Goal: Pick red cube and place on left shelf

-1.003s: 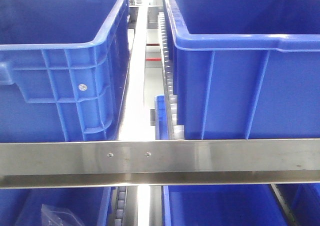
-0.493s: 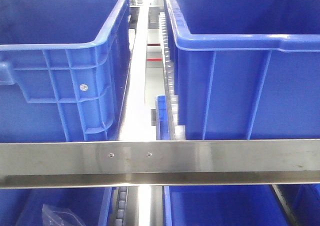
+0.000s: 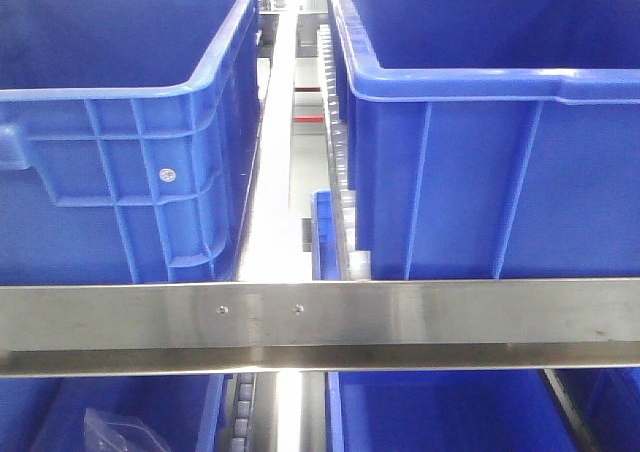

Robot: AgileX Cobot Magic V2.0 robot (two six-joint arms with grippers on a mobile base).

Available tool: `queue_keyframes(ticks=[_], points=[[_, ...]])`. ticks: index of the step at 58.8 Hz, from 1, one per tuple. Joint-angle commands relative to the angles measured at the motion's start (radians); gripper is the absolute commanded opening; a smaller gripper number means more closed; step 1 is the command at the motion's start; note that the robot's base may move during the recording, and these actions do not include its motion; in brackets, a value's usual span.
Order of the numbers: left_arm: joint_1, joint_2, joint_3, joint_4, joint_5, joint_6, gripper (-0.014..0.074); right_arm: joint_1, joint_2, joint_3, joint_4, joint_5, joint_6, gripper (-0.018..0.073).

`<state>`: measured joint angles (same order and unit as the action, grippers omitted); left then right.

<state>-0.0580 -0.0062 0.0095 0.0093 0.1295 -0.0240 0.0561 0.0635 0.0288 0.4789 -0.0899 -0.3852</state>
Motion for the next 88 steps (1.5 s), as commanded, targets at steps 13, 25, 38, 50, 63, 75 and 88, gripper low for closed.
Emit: queue_keyframes(ticks=[13,25,38,50,63,75,88], points=[[-0.005,-0.016,0.023,-0.003,-0.087,-0.001,0.0102,-0.075,-0.096,-0.016,-0.002,-0.009,-0.011,0.0046],[-0.005,-0.016,0.023,-0.003,-0.087,-0.001,0.0102,-0.075,-0.096,-0.016,-0.002,0.003,-0.011,0.0046],[-0.005,-0.016,0.023,-0.003,-0.087,-0.001,0.0102,-0.075,-0.095,-0.016,-0.002,0.003,-0.011,0.0046],[-0.005,-0.016,0.023,-0.003,-0.087,-0.001,0.0102,-0.075,-0.095,-0.016,-0.025,0.002,-0.002,0.0046],[-0.005,-0.016,0.023,-0.003,-0.087,-0.001,0.0102,-0.075,-0.095,-0.016,-0.38,-0.008,0.284,0.0046],[-0.005,-0.016,0.023,-0.003,-0.087,-0.001,0.0102,-0.075,-0.095,-0.016,-0.542,-0.008,0.438,0.0046],[-0.005,-0.016,0.023,-0.003,-0.087,-0.001,0.0102,-0.075,-0.095,-0.016,-0.541,0.003,0.438,0.0046]])
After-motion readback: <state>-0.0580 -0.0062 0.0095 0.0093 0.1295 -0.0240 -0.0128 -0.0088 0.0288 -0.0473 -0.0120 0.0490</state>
